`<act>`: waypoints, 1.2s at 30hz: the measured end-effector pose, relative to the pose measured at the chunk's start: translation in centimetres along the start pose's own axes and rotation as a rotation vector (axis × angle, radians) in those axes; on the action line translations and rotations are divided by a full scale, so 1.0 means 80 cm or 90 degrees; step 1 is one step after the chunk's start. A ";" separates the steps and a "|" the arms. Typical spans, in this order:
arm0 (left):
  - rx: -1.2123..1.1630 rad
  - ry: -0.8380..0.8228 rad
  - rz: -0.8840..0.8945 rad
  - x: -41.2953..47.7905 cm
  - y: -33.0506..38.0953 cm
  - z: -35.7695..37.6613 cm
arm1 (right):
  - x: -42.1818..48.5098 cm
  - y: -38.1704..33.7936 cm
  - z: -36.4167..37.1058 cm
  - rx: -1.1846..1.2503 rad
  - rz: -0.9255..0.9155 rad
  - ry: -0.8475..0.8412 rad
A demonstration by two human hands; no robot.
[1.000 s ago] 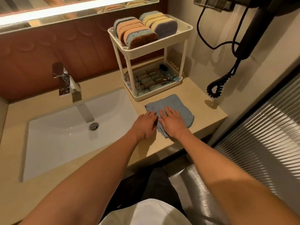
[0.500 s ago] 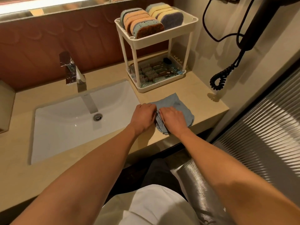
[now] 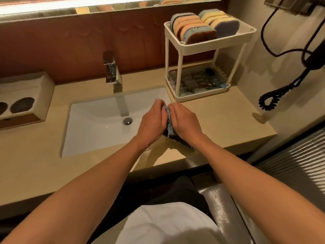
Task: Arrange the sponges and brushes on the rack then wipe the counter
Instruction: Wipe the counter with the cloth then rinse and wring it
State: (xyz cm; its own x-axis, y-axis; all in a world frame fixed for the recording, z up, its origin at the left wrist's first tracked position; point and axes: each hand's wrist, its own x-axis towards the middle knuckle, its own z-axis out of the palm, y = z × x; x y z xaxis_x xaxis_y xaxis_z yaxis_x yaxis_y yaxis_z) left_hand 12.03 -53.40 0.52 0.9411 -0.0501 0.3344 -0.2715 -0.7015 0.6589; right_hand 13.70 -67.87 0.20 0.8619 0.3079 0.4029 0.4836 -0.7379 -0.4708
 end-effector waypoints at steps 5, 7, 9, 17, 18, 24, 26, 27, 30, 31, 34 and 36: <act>-0.020 0.048 0.034 -0.010 -0.023 -0.051 | 0.012 -0.033 0.012 0.045 -0.067 -0.030; -0.022 0.048 0.030 -0.020 -0.037 -0.076 | 0.018 -0.050 0.023 0.065 -0.104 -0.062; -0.017 0.054 0.017 -0.031 -0.053 -0.099 | 0.024 -0.070 0.035 0.076 -0.142 -0.101; -0.093 0.185 -0.129 -0.057 -0.096 -0.187 | 0.046 -0.151 0.095 0.145 -0.240 -0.160; -0.088 0.189 -0.134 -0.061 -0.102 -0.195 | 0.047 -0.161 0.102 0.152 -0.248 -0.160; -0.046 0.220 -0.133 -0.079 -0.112 -0.235 | 0.059 -0.217 0.135 0.193 -0.249 -0.179; -0.019 0.242 -0.128 -0.080 -0.112 -0.254 | 0.068 -0.236 0.138 0.239 -0.261 -0.192; -0.007 0.256 -0.129 -0.081 -0.114 -0.265 | 0.073 -0.247 0.138 0.261 -0.268 -0.200; 0.041 0.289 -0.121 -0.085 -0.111 -0.292 | 0.085 -0.275 0.140 0.328 -0.272 -0.224; 0.069 0.291 -0.110 -0.087 -0.109 -0.298 | 0.086 -0.283 0.140 0.347 -0.273 -0.222; 0.129 0.296 -0.096 -0.097 -0.114 -0.307 | 0.082 -0.297 0.147 0.360 -0.263 -0.228; 0.129 0.285 -0.139 -0.110 -0.128 -0.305 | 0.072 -0.297 0.155 0.339 -0.240 -0.263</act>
State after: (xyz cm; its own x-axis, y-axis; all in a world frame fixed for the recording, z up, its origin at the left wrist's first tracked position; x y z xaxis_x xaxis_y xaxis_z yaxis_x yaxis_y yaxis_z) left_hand 1.59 -28.45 7.22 0.7812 0.3887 0.4885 0.0065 -0.7876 0.6162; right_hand 9.08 -41.10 3.98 0.5610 0.7575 0.3339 0.6733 -0.1828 -0.7164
